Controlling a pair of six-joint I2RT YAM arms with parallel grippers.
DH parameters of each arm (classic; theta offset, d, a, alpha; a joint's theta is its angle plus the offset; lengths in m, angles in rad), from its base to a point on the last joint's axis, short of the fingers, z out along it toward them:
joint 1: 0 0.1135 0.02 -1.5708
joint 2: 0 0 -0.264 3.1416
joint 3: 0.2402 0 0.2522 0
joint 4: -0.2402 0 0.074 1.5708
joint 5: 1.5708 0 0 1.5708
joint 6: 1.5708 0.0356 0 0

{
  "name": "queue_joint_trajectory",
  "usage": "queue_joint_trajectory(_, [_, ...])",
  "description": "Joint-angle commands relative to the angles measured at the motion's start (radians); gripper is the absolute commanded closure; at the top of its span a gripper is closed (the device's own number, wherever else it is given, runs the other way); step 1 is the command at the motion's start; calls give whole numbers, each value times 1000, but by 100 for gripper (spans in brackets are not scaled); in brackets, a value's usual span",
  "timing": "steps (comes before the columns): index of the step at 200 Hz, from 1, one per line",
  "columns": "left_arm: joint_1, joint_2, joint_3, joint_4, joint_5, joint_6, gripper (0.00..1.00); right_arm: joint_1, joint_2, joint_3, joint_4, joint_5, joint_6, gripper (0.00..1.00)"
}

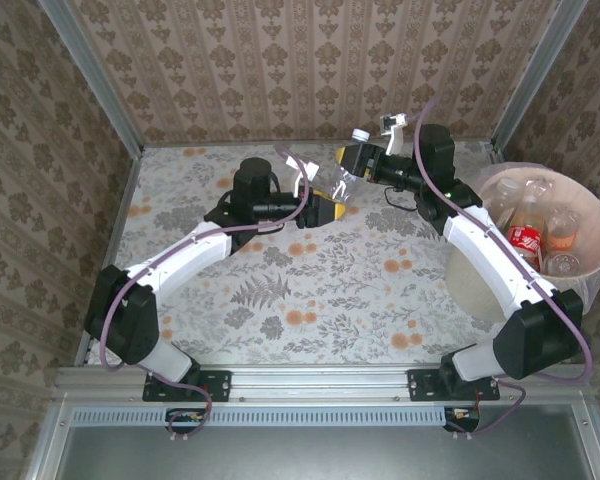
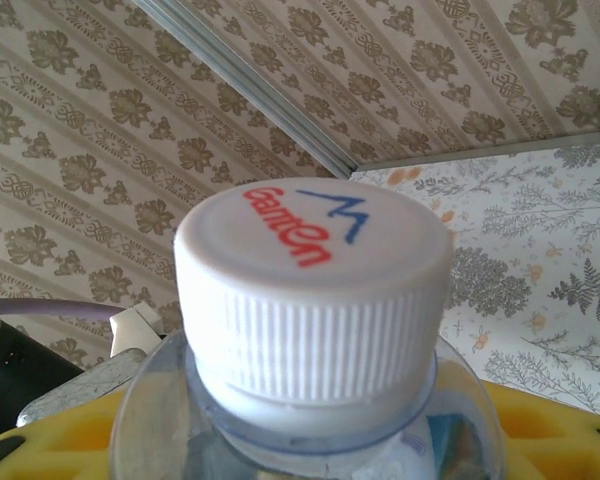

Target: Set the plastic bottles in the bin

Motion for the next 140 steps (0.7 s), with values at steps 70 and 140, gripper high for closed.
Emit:
queue_joint_trajectory(70, [21, -12, 54, -115, -127, 14, 0, -37, -59, 258, -489, 366, -236, 53])
queue_joint_trajectory(140, [67, -38, 12, -236, -485, -29, 0, -263, -177, 573, -1005, 835, -456, 53])
